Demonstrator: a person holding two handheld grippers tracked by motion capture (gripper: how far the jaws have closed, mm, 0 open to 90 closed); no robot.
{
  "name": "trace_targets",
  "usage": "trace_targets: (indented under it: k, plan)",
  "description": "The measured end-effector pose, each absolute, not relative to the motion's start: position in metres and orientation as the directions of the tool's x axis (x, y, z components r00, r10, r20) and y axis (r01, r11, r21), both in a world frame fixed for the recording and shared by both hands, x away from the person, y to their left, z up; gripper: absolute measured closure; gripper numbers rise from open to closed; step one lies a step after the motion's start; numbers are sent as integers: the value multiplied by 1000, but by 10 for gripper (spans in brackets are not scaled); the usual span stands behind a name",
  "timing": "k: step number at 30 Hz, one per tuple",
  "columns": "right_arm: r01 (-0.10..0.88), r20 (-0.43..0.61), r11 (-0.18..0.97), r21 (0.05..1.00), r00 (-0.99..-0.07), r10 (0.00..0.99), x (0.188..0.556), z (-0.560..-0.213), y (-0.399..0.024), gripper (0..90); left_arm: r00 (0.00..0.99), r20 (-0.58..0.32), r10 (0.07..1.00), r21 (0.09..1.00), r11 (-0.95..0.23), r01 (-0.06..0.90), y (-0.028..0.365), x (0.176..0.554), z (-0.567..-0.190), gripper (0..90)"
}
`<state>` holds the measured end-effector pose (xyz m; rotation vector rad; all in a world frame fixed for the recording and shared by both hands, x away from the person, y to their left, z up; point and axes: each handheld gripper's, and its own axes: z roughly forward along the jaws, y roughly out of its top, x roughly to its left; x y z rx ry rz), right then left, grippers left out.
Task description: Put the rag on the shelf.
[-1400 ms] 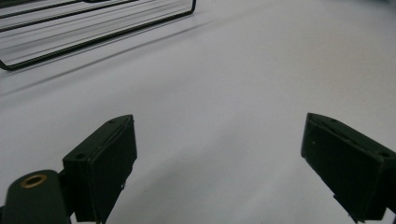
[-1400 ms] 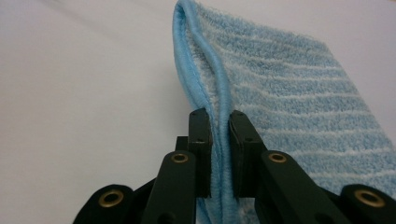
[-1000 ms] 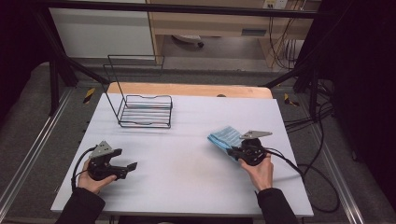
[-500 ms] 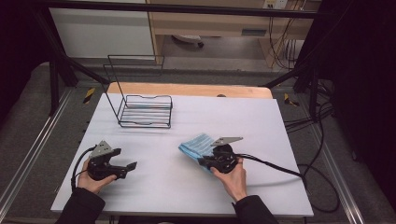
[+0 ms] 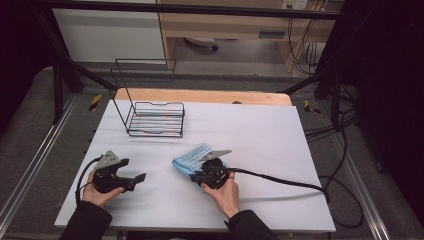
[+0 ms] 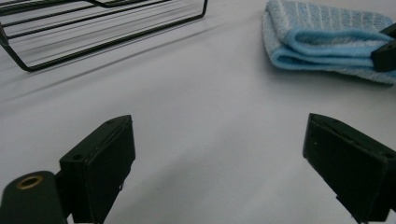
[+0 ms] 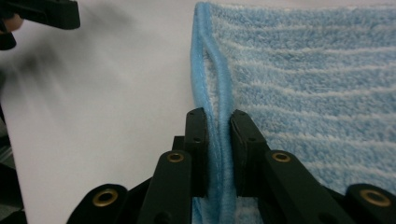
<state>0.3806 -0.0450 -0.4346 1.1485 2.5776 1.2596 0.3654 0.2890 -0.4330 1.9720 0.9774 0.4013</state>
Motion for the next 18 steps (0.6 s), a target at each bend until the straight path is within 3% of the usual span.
trace_targets:
  k: [5,8,12,18]
  plan:
    - [571,290,395,720,-764,576,379,-431,-46,545,639,-87,764,820,-309,481,289,365,-433,93]
    - [521,232,400,754,-781,581,380,-417,-54,455,639,-88,764,820,-309,482,289,365,-433,93]
    - [484,138,418,769,-764,631,392,-405,-75,447,640,-85,764,820,-311,480,289,365,-433,93]
    - [550,116,414,725,-690,714,414,-420,-122,486,642,-84,762,816,-317,483,289,366,-433,93]
